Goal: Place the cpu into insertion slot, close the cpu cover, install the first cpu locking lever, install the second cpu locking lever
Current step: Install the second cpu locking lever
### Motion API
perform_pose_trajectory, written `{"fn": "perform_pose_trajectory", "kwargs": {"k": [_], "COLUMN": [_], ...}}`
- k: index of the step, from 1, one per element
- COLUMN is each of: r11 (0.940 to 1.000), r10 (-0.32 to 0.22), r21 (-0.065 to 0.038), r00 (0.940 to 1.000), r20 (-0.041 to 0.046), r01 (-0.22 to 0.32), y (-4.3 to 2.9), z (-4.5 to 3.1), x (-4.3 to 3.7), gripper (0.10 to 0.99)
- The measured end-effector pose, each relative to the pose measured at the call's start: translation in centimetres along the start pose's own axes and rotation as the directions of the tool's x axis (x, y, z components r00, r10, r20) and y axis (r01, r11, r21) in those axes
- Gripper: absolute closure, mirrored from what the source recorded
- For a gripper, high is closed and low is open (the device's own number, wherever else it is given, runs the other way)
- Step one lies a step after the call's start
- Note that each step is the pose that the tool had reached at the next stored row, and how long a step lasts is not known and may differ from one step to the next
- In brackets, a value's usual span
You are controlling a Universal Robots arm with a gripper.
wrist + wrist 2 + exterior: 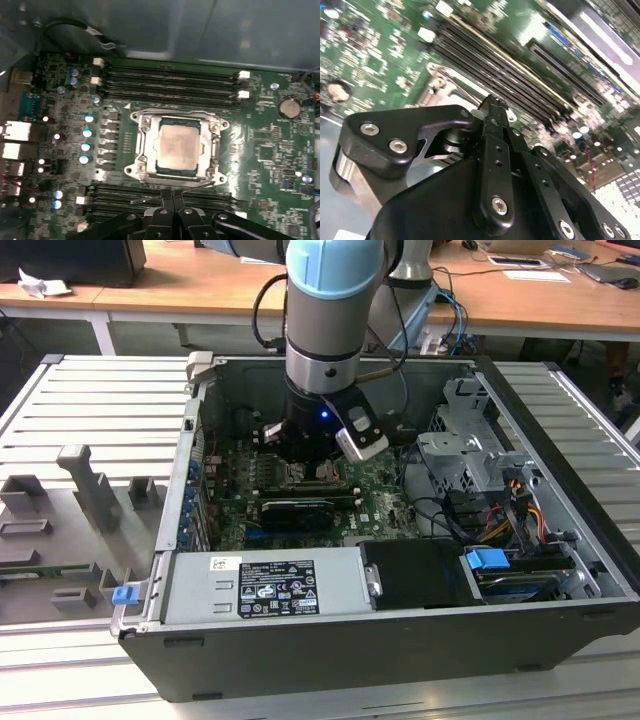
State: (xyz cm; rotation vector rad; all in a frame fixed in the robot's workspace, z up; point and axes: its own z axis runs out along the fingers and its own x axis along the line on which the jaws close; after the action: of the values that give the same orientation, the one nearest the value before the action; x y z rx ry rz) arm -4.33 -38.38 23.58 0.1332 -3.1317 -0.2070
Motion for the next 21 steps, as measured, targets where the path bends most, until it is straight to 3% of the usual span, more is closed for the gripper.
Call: {"fn": "perform_pose_trajectory", "kwargs": {"k": [3,6,21], "r11": [1.0000,1.0000,1.0000], "r10": [0.000,-0.001,-0.001], "r21": [0.000,0.000,-0.001], "r00": [1.0000,1.0000,1.0000], "r20": [0.0000,0.0000,0.0000], "r01": [0.000,0.001,0.001], "y": [-0.01,-0.07,-0.09], "z": [0.52,1.07,1.24], "x": [0.75,0.87,1.12], "gripper": [0.980,0.980,0.980]}}
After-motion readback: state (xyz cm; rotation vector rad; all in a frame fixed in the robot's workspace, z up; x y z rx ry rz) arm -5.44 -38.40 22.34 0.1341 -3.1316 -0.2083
